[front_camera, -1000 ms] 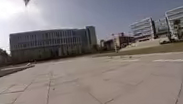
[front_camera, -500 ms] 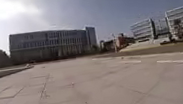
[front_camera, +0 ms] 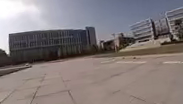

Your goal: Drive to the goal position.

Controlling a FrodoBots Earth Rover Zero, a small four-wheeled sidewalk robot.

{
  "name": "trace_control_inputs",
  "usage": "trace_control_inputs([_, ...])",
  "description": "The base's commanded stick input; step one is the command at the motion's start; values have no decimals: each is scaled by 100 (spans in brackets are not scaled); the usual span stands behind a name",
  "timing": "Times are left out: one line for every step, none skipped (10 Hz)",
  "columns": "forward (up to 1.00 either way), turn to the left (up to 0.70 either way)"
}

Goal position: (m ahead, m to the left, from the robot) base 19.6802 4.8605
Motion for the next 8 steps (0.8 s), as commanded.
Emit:
trace_control_inputs([70,0])
trace_control_inputs([70,0])
trace_control_inputs([70,0])
trace_control_inputs([70,0])
trace_control_inputs([70,0])
trace_control_inputs([70,0])
trace_control_inputs([70,0])
trace_control_inputs([70,0])
